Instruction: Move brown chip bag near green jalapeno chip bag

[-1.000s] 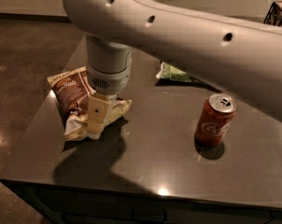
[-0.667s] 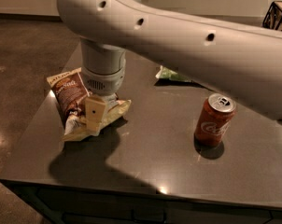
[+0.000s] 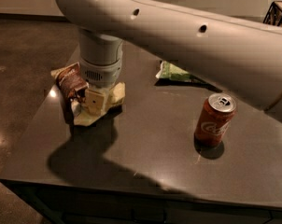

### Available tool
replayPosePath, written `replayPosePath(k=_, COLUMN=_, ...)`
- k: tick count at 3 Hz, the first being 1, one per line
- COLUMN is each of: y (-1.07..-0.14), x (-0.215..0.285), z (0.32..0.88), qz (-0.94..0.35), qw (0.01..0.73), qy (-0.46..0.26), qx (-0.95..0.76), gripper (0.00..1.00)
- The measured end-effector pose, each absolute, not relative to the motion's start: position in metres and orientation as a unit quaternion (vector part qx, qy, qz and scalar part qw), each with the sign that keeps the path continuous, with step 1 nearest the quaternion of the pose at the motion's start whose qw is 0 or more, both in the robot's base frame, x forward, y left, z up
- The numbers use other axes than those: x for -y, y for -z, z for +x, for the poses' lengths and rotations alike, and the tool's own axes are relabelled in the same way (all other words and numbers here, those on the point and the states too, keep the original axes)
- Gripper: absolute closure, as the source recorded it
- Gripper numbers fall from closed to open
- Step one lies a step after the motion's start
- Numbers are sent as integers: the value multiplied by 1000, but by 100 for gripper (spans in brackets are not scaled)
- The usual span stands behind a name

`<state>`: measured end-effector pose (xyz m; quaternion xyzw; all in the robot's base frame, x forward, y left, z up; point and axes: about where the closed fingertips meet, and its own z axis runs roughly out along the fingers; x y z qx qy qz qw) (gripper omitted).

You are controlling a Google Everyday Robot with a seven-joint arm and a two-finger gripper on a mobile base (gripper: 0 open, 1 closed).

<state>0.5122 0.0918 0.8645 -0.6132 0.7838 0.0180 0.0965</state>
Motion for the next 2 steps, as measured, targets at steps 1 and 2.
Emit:
replayPosePath(k=1, y=-886, x=-73, z=536, qz=-598, qw=114, qy=-3, qx=-793, gripper=93)
replayPosePath(k=2, y=-910, x=-39, z=568, qz=-569, qw=133, qy=21, qx=-811, gripper=100)
